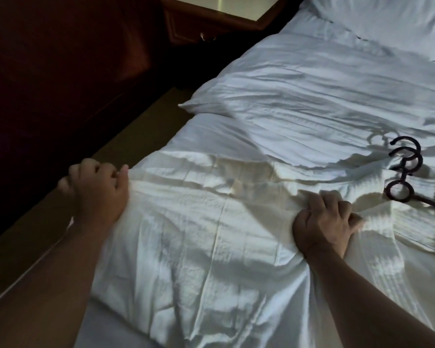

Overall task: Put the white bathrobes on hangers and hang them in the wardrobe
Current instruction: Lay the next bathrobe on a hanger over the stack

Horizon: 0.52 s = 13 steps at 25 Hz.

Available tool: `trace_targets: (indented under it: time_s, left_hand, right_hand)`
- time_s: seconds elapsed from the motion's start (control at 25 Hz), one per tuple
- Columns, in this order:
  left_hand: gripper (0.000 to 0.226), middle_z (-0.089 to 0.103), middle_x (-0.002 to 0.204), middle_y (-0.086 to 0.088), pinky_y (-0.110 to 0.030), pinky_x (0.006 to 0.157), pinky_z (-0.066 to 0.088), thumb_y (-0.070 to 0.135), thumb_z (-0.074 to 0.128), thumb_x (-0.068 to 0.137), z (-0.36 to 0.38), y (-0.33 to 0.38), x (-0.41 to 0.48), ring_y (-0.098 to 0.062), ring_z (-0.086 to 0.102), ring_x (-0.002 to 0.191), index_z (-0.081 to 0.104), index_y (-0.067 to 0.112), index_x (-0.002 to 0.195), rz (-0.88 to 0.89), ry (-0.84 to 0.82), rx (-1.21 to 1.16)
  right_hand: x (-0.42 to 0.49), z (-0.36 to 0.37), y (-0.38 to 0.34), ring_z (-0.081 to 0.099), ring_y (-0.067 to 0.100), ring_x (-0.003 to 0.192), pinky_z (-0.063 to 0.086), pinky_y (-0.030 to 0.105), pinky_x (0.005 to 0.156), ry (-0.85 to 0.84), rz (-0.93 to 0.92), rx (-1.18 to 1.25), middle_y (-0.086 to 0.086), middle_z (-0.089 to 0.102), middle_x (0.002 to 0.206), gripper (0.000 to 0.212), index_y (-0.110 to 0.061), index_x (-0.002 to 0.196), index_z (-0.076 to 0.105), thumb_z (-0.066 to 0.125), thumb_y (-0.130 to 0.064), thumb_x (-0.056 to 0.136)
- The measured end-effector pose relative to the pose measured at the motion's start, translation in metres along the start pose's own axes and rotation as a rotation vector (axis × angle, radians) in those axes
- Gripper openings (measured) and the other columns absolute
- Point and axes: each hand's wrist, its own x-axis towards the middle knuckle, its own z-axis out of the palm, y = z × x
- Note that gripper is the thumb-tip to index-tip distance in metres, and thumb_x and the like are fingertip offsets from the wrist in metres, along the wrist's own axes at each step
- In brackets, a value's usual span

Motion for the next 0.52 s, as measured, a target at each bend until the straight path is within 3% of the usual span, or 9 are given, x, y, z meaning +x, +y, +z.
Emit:
trace_targets:
  time_s: [0.08,0.16,0.36,0.52]
  left_hand:
    - [0.046,0.046,0.135,-0.020,-0.059,0.099,0.038,0.053,0.048,0.100,-0.004,-0.004,-0.023,-0.043,0.044,0.120,0.056,0.015,0.124,-0.348,-0.062,-0.105]
    - [0.062,0.046,0.137,-0.023,-0.062,0.100,0.042,0.061,0.045,0.098,-0.007,-0.019,-0.059,-0.047,0.046,0.123,0.049,0.012,0.136,-0.514,-0.179,-0.064]
    - [0.071,0.059,0.089,-0.017,-0.047,0.072,0.053,0.076,0.036,0.092,-0.020,-0.044,-0.091,-0.038,0.059,0.078,0.055,0.009,0.108,-0.399,-0.223,-0.030]
    - [0.075,0.053,0.068,-0.009,-0.042,0.065,0.053,0.088,0.025,0.085,-0.027,-0.077,-0.065,-0.033,0.054,0.061,0.048,0.018,0.077,-0.271,-0.202,0.038]
  right_hand:
    - [0.000,0.000,0.001,0.043,0.036,0.105,0.030,0.066,0.103,-0.004,-0.003,0.010,0.009,0.059,0.106,0.032,-0.017,0.093,0.064,0.041,-0.030,0.074]
    - [0.001,0.001,0.001,0.043,0.036,0.106,0.029,0.065,0.103,0.002,-0.003,0.021,0.009,0.059,0.106,0.031,-0.016,0.092,0.063,0.041,-0.029,0.075]
    - [0.000,0.000,0.001,0.042,0.037,0.107,0.025,0.063,0.104,0.018,-0.009,0.037,0.011,0.060,0.108,0.030,-0.015,0.093,0.063,0.043,-0.028,0.075]
    - [-0.001,0.000,0.001,0.040,0.035,0.105,0.029,0.060,0.102,0.027,-0.023,0.026,0.010,0.060,0.107,0.026,-0.015,0.091,0.062,0.044,-0.026,0.076]
